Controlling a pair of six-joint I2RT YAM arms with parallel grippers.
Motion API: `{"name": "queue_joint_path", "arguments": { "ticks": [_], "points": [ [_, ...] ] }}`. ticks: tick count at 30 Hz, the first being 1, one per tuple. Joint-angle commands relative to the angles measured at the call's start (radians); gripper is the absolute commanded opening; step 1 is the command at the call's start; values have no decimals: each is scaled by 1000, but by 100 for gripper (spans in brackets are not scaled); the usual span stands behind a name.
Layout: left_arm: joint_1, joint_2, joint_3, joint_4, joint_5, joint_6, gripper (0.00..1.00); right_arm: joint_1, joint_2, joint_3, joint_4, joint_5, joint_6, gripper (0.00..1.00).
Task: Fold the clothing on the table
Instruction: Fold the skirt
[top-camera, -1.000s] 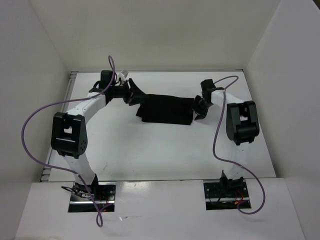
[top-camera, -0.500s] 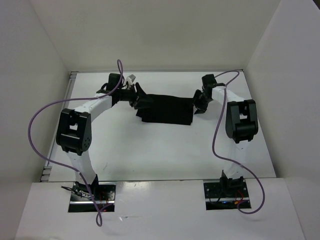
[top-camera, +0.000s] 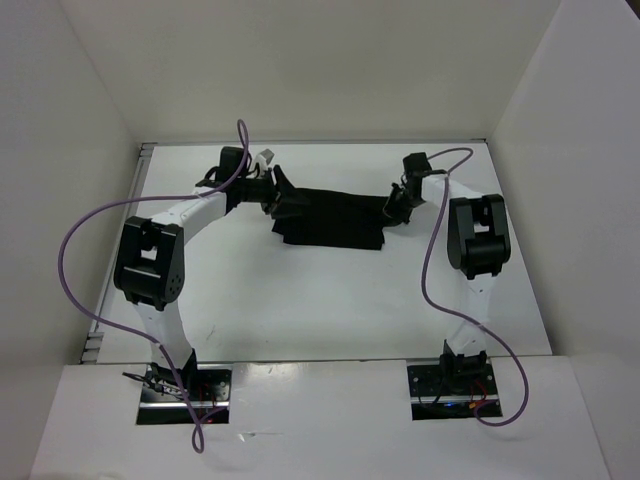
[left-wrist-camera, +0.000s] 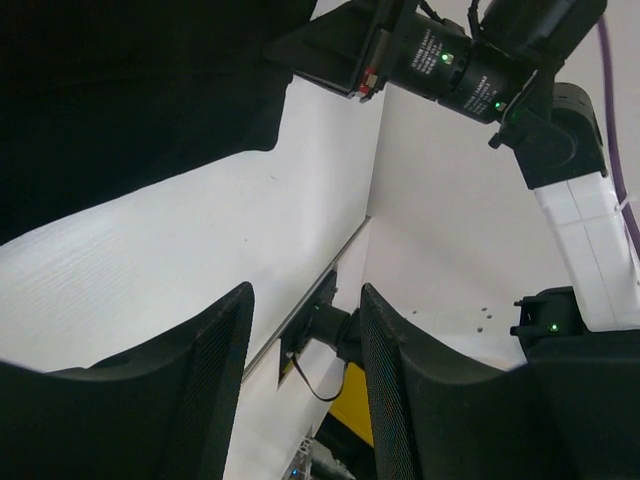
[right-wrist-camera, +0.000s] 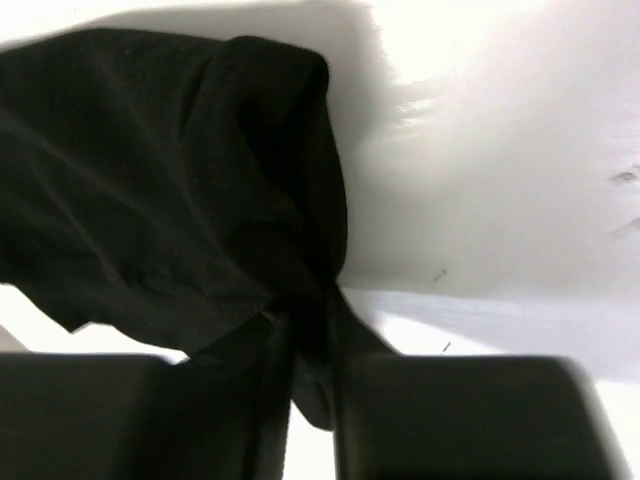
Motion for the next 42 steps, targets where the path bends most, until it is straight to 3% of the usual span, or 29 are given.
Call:
{"name": "queue_joint_path", "arguments": {
  "ticks": [1, 3, 8, 11, 12, 15, 23, 31, 42],
  "points": [
    [-4, 12, 34, 51, 20, -14, 54, -4, 18, -17, 71, -56, 7, 13],
    [-13, 21, 34, 65, 11, -24, 54, -4, 4, -32, 82, -56, 7, 1],
    [-50, 73, 34, 146, -27, -33, 53, -4, -69, -106, 85, -46, 17, 1],
    [-82, 127, 34, 230, -36, -55, 45, -4, -117, -157, 64, -21, 17, 1],
    [-82, 160, 61, 241, -47, -55, 35, -4, -128, -169, 63, -21, 17, 1],
    [-105, 211, 80, 256, -72, -75, 17, -4, -166, -241, 53, -9, 17, 1],
    [-191, 236, 115, 166, -223, -66, 0, 16, -198, -321, 53, -9, 17, 1],
    [-245, 263, 95, 134, -450, -47, 0, 34, -229, -321, 44, -18, 17, 1],
    [-254, 329, 126, 106, -507, -69, 0, 34, -306, -331, -7, -7, 17, 1]
  ]
}}
